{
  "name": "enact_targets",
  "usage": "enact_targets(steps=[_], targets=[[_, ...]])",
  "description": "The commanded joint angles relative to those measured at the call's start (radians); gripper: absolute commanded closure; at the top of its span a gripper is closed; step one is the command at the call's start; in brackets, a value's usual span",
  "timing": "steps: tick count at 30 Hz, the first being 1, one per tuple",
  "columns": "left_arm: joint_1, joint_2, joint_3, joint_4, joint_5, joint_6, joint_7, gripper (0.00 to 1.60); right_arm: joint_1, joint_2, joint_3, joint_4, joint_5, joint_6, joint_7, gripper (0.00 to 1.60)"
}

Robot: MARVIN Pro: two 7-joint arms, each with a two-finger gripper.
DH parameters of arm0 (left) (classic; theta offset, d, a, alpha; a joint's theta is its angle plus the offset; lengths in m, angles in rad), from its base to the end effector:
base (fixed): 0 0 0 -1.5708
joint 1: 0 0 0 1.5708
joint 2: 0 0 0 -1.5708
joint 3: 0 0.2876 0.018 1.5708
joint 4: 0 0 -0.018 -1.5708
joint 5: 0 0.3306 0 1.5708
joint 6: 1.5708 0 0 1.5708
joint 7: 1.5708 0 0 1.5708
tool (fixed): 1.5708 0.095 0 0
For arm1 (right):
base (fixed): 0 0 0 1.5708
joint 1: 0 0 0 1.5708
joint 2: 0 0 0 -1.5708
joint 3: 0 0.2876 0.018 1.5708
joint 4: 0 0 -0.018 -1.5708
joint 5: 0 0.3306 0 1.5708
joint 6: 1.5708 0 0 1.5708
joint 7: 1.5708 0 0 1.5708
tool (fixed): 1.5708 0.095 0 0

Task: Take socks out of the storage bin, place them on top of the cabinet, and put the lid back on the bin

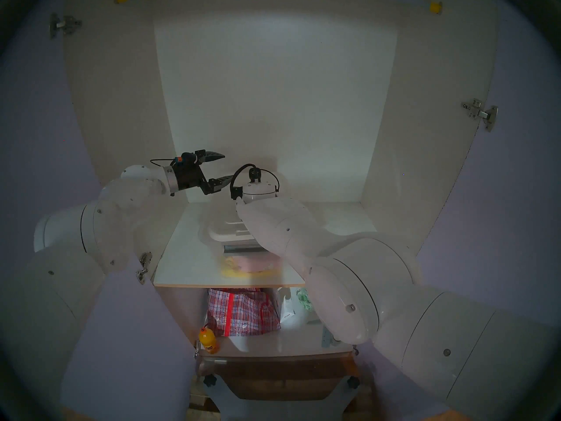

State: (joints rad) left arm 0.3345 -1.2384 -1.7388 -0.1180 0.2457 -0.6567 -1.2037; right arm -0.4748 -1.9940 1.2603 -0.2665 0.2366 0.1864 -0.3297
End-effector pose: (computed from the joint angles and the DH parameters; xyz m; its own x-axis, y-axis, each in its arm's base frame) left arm 0.6197 0.1321 -0.1566 -0.3649 -0.2977 0.8822 -0.7097 -0.5244 -0.4705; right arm 0.6111 0.2906 -0.2105 0.3674 0.0404 0.9292 0.1631 -0.9864 -0.0215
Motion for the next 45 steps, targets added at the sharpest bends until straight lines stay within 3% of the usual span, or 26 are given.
enact_targets(steps=[1,28,30,32,36,45], targets=[[-0.038,-0.002,-0.009,-0.022,-0.009,-0.008,0.001,0.0,0.032,-0.013,-0.005,-0.017,0.0,-0.007,-0.001,0.0],[-0.037,-0.003,-0.019,-0.021,-0.008,-0.022,0.016,0.0,0.018,-0.013,-0.004,0.036,0.017,-0.01,0.0,0.0],[-0.037,-0.003,-0.019,-0.021,-0.008,-0.023,0.017,0.0,0.015,-0.013,-0.004,0.04,0.02,-0.01,0.001,0.82],[-0.037,-0.003,-0.02,-0.02,-0.008,-0.024,0.018,0.0,0.01,-0.013,-0.004,0.044,0.022,-0.01,0.002,1.19],[-0.036,-0.003,-0.021,-0.02,-0.008,-0.025,0.019,0.0,0.006,-0.013,-0.005,0.047,0.024,-0.01,0.003,1.17],[-0.034,-0.003,-0.021,-0.019,-0.007,-0.027,0.022,0.0,0.007,-0.013,-0.006,0.041,0.032,-0.011,0.003,1.31]])
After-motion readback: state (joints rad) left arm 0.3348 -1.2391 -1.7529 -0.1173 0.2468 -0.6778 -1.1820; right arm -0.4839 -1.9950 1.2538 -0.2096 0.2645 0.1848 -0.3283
